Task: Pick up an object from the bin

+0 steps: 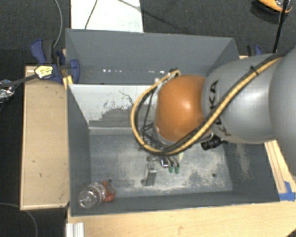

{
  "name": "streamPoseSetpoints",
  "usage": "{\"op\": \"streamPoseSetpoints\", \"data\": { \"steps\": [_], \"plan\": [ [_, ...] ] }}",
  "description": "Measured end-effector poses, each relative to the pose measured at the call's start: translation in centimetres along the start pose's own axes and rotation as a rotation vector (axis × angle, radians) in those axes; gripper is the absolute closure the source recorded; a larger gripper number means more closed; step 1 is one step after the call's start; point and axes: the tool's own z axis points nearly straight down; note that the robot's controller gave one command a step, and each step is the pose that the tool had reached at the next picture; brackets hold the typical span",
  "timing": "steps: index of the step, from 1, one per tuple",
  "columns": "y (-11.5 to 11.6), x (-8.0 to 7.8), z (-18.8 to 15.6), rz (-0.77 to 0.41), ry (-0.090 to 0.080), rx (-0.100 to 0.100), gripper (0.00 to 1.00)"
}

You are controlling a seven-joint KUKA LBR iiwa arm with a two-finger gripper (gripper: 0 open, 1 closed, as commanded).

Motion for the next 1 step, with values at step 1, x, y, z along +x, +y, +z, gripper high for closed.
{"op": "streamPoseSetpoints", "data": {
  "steps": [1],
  "plan": [
    [-0.07, -0.21, -0.40, 0.005, -0.008, -0.001, 0.00]
  ]
}}
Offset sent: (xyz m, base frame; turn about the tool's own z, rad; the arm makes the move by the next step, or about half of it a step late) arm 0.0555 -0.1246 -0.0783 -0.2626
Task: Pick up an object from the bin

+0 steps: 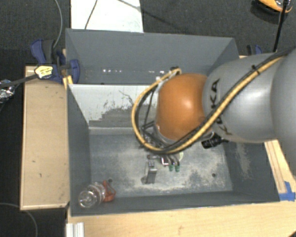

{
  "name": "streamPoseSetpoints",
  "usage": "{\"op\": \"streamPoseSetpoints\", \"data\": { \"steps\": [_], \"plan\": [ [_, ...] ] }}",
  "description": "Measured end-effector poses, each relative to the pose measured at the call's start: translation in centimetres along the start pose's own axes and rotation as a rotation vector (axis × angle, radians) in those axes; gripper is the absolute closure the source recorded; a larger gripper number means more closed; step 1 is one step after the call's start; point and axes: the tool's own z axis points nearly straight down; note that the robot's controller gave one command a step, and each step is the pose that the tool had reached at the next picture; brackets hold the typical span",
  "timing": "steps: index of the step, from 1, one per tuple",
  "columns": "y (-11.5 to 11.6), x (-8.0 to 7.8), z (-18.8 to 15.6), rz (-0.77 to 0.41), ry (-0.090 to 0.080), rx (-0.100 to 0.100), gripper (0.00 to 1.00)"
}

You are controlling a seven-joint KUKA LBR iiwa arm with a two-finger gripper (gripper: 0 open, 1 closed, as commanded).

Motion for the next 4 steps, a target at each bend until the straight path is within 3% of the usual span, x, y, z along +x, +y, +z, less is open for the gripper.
{"op": "streamPoseSetpoints", "data": {
  "steps": [1, 2, 3, 4],
  "plan": [
    [-5.2, -2.4, 3.4, -0.121, 0.002, 0.000, 0.00],
    [-0.9, -1.8, 4.4, -0.212, -0.001, 0.001, 0.00],
    [-4.3, -3.7, 4.4, -0.246, -0.003, -0.003, 0.00],
    [-12.5, -7.0, 7.3, -0.429, -0.010, -0.001, 0.00]
  ]
}}
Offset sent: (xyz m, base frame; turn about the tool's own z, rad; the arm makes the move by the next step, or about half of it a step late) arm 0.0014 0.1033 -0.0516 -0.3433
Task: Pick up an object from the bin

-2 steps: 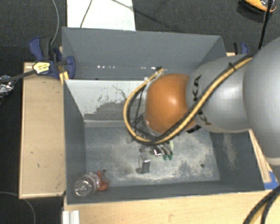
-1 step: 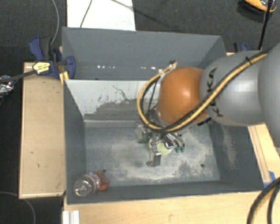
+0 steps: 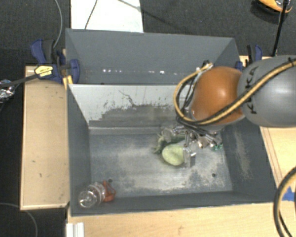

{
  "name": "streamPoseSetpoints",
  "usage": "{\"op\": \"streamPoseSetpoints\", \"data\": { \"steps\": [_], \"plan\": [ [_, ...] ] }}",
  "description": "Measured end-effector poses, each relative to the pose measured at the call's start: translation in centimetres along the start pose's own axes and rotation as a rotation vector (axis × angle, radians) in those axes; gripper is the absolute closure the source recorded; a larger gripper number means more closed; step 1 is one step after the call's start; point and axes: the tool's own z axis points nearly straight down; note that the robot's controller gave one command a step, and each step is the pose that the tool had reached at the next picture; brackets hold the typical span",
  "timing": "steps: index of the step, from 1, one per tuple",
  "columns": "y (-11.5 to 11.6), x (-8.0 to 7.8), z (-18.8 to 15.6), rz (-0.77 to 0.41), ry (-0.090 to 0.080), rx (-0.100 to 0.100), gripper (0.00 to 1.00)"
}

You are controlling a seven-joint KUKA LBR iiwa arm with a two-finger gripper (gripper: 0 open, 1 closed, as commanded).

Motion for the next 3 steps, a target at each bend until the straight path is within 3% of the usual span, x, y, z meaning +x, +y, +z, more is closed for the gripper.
{"op": "streamPoseSetpoints", "data": {
  "steps": [1, 3],
  "plan": [
    [-3.85, 0.79, 0.01, 0.039, -0.016, 0.009, 1.00],
    [-3.60, 0.77, -0.37, 0.048, -0.016, 0.011, 1.00]
  ]
}}
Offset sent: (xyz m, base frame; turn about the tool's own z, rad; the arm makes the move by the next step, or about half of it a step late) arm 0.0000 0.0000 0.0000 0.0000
